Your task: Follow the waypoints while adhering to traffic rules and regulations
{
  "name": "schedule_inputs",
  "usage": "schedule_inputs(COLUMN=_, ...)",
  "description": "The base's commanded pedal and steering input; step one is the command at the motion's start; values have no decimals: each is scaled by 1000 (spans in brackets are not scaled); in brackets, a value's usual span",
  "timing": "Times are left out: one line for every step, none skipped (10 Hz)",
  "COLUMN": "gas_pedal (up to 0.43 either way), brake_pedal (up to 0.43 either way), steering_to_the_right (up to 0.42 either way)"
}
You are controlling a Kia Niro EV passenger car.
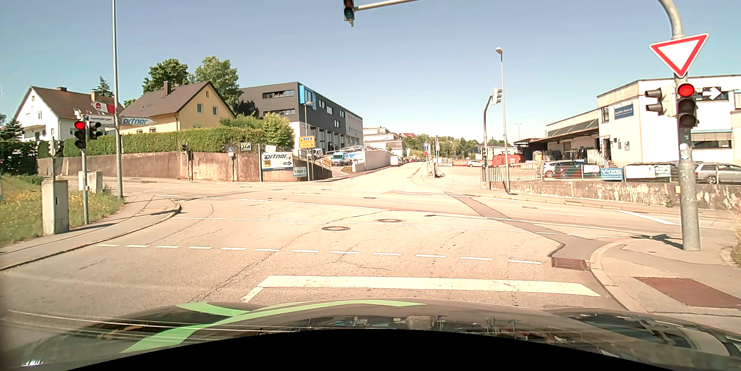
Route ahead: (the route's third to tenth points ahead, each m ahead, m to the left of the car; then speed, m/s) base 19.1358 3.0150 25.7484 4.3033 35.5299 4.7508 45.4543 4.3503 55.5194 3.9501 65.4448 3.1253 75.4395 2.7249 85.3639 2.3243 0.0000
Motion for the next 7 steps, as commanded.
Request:
schedule_inputs(gas_pedal=0, brake_pedal=500, steering_to_the_right=36)
schedule_inputs(gas_pedal=0, brake_pedal=500, steering_to_the_right=36)
schedule_inputs(gas_pedal=0, brake_pedal=500, steering_to_the_right=36)
schedule_inputs(gas_pedal=0, brake_pedal=494, steering_to_the_right=36)
schedule_inputs(gas_pedal=0, brake_pedal=500, steering_to_the_right=36)
schedule_inputs(gas_pedal=0, brake_pedal=494, steering_to_the_right=36)
schedule_inputs(gas_pedal=0, brake_pedal=500, steering_to_the_right=36)
